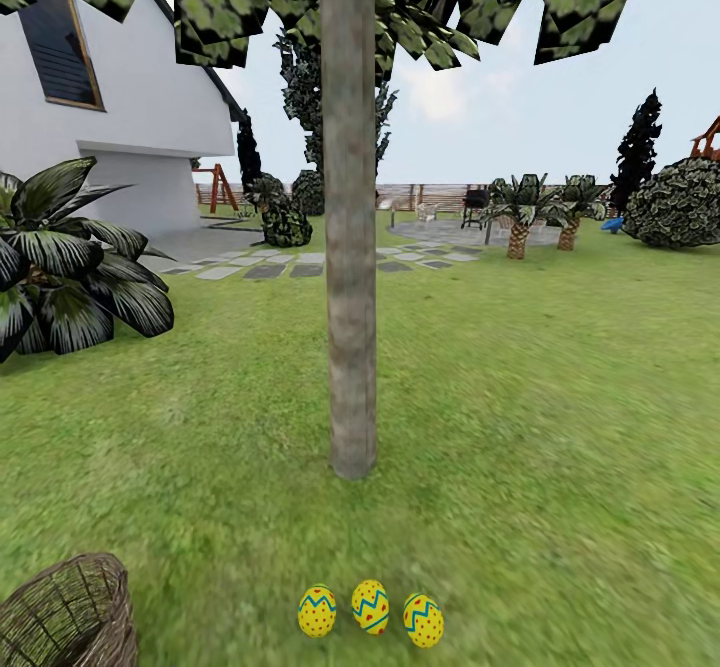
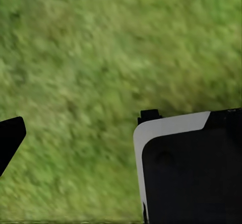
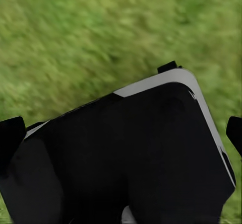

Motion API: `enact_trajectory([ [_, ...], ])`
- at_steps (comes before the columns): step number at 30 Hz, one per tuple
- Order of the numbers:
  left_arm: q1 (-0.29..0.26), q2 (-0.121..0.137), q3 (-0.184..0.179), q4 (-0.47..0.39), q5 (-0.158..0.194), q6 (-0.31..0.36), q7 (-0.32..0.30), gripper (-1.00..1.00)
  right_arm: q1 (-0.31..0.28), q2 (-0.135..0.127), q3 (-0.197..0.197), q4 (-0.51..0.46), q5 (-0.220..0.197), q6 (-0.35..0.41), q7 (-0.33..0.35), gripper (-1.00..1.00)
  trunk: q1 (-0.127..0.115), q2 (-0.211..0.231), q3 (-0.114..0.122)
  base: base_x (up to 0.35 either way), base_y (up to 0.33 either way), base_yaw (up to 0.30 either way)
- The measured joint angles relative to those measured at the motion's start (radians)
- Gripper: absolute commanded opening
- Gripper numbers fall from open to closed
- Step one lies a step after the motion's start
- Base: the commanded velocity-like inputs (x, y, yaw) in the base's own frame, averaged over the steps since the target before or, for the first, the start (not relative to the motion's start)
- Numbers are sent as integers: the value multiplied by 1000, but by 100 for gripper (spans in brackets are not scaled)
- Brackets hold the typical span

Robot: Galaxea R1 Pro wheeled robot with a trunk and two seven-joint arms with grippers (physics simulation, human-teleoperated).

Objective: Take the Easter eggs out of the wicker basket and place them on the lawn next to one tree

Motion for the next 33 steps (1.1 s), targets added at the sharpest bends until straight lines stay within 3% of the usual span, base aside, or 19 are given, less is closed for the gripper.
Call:
enact_trajectory([
  [33, 16, -8, -5, -2, -6, 0, -5, 100, 0, 14, 2, 49, -3, 3, 1, 100, 0, 0, 0, 0, 0, 0],
])
